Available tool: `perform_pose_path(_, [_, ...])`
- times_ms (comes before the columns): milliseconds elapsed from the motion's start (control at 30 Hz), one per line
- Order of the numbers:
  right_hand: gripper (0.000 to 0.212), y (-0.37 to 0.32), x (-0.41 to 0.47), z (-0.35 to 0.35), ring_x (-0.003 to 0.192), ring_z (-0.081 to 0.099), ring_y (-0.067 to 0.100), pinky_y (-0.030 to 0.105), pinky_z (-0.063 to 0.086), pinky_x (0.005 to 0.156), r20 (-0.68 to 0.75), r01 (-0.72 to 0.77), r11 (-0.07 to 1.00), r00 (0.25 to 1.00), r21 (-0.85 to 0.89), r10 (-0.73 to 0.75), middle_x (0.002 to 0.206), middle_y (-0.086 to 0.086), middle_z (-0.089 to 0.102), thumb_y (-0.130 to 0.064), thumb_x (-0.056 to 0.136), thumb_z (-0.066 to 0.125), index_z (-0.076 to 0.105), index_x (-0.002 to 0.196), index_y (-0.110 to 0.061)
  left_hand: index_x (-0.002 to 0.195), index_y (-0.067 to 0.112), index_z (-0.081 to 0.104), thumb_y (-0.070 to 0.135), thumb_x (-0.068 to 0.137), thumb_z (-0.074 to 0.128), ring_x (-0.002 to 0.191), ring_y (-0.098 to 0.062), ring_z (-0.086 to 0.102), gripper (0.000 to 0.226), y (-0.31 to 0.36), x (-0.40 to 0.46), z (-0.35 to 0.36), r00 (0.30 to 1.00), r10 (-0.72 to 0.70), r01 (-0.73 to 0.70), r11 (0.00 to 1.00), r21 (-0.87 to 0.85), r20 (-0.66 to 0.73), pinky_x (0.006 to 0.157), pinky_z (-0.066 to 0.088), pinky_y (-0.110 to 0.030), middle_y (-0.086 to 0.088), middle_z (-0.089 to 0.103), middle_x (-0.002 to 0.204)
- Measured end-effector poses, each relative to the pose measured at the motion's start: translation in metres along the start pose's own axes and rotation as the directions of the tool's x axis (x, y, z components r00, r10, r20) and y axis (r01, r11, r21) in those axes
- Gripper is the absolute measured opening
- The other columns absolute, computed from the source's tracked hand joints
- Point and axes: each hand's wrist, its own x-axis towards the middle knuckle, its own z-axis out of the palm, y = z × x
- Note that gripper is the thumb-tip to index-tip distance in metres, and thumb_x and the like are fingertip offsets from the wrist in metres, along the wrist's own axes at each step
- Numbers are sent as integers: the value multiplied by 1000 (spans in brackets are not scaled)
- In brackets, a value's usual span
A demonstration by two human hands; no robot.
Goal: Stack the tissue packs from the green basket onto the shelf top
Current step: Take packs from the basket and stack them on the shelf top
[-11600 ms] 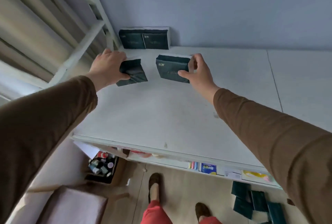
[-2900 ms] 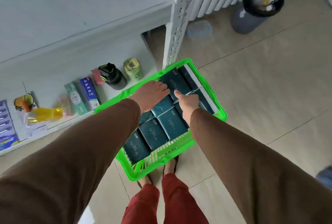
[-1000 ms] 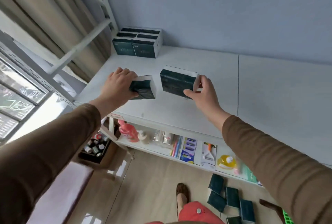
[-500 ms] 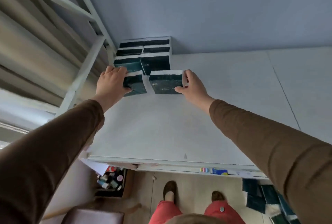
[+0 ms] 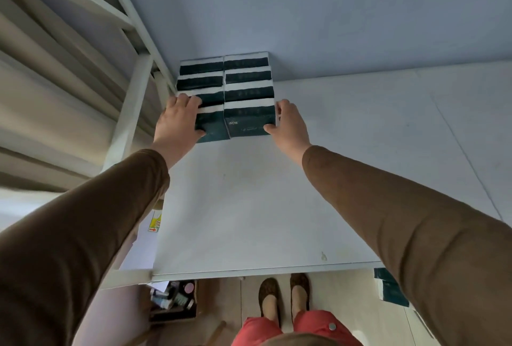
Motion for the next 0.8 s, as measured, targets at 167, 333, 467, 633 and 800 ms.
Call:
perform_pose_path(167, [36,-5,1,8,87,56,21,28,48,73,-16,-82,995,996,64,83,106,4,51,-18,87,73,48,112,-11,118,20,44,26,77,82,111,-27,46,56,0,6,1,999,20,-20,1000,-6,-37,86,54,-47,-5,49,118])
perform_pose_path(333, [55,-4,-4,1,106,60,26,30,51,85,57,-107,990,993,90,102,126,9,52,-19,86,75,44,131,-11,128,20,40,30,74,83,117,-30,44,69,7,-2,1,999,36,-34,998,50,-41,92,51,-51,-7,44,126])
perform_pose_path(467, [68,9,-29,-27,124,50,28,37,46,101,33,-43,999,998,-30,44,139,12,45,-22,90,70,34,146,-12,137,21,38,35,77,79,123,-28,40,74,37,-14,-3,971,209,-203,977,62,-116,105,42,-46,-6,43,133])
perform_pose_path(633, [59,49,-86,-92,125,43,28,37,43,96,-57,-16,960,998,-280,0,138,9,45,-26,91,64,41,144,-14,138,19,41,32,83,70,125,-26,40,64,123,-16,-9,902,407,-409,912,23,-145,106,38,-43,-4,47,134])
perform_pose_path(800, [54,110,-166,-175,122,47,28,40,46,97,-126,-95,859,991,-504,35,134,6,51,-27,90,62,46,141,-16,137,17,46,35,86,66,120,-28,44,57,242,-37,-7,825,560,-564,825,-50,-76,99,40,-42,-4,51,131])
